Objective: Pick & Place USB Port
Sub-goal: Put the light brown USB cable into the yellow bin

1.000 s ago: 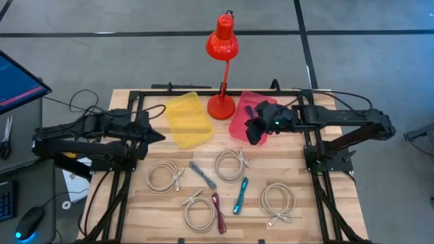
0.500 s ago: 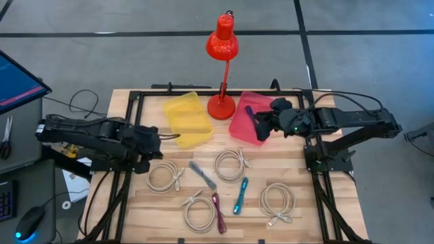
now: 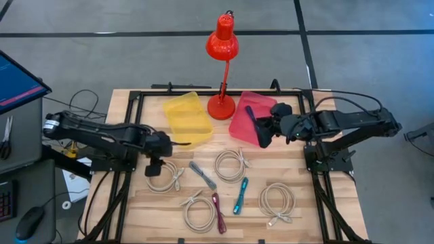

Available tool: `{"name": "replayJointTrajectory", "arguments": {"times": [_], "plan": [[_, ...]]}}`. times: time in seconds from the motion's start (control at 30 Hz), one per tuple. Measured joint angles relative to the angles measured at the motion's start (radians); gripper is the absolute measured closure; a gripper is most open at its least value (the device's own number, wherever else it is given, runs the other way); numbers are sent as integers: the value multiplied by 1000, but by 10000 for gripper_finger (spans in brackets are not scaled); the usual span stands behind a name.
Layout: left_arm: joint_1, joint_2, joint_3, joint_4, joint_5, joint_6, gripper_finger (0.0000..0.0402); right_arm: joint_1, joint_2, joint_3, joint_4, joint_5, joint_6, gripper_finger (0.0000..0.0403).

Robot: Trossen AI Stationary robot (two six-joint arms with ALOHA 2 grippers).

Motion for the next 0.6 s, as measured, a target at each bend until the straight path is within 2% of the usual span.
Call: {"name": "replayJointTrajectory", "arguments": {"times": [0.37, 0.6], "plan": [[0, 216, -4, 2, 1, 0, 239, 0, -27, 0, -62, 0, 0, 339], [0, 270, -10, 14, 23, 6, 256, 9, -60, 1, -91, 0, 0, 339]]}}
